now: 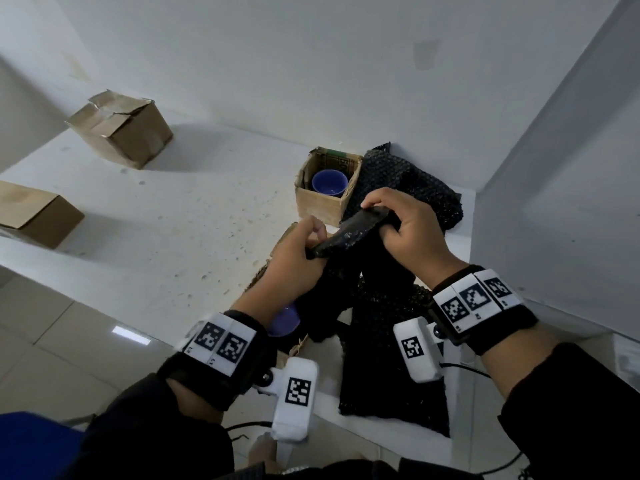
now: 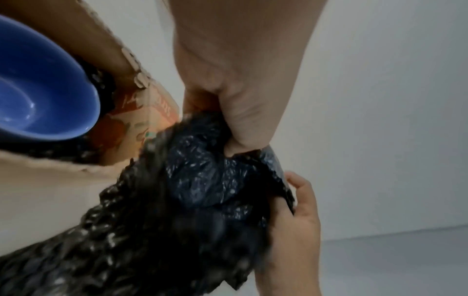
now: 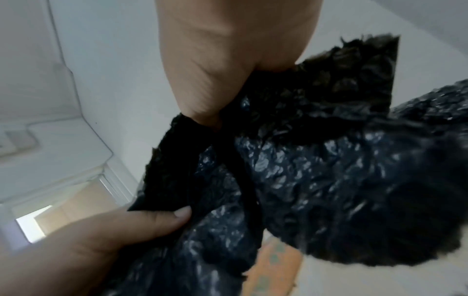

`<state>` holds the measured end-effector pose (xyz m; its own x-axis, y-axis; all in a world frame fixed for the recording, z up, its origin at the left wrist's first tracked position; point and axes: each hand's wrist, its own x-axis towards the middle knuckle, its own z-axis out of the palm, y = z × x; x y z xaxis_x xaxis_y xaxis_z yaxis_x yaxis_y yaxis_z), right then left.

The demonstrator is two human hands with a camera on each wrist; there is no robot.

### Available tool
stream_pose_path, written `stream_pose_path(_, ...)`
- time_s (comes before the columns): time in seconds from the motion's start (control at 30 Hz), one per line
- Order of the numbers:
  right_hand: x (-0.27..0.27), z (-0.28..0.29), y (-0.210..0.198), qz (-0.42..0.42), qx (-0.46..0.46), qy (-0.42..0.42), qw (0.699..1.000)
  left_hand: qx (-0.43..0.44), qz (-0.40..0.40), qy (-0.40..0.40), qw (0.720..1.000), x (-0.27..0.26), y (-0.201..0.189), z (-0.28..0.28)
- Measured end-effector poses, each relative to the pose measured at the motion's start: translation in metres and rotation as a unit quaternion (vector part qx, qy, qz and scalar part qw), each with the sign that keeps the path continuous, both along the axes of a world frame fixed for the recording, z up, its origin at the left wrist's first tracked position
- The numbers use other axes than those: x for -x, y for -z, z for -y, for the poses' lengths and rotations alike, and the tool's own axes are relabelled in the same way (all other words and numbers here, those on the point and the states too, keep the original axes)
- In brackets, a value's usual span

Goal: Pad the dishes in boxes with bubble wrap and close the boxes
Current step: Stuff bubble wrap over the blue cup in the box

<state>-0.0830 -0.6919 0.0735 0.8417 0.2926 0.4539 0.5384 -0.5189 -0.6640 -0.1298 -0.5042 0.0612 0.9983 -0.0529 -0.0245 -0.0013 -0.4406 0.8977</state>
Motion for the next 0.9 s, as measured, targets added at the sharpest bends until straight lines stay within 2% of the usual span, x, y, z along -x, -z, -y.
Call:
stream_pose_path(0.13,0.001,-0.024,-0.010,-0.023,-0.077,-0.006,0.997,0.085,-0.026,0.014,0.996,-0.001,-0.020,-0.035)
stream_pose_path(0.23,0.004,-0.042,-0.007,-0.031,-0.074,0.001,0.997,0.063,-0.027,0.070,0.995,-0.001,-0.028,-0.065)
stream_pose_path(0.37,0.015,-0.057,0.006,-0.048,0.048,0.002,0.998,-0.009,-0.039,0.106,0.993,0.004,-0.024,-0.088)
stream_pose_path(0.47,0.027,-0.065,0.013,-0.050,0.172,-0.026,0.984,-0.117,-0.073,0.142,0.980,0.011,-0.006,-0.102)
stream_pose_path(0.63,0.042,-0.085,0.024,-0.013,0.380,-0.105,0.919,-0.280,-0.111,0.237,0.924,0.023,0.007,-0.101)
stream_pose_path(0.77,0.057,-0.102,0.031,0.021,0.527,-0.117,0.842,-0.353,-0.089,0.323,0.874,0.028,0.009,-0.093)
stream_pose_path(0.9,0.072,-0.114,0.036,0.011,0.620,-0.091,0.779,-0.368,-0.024,0.347,0.862,0.025,0.022,-0.098)
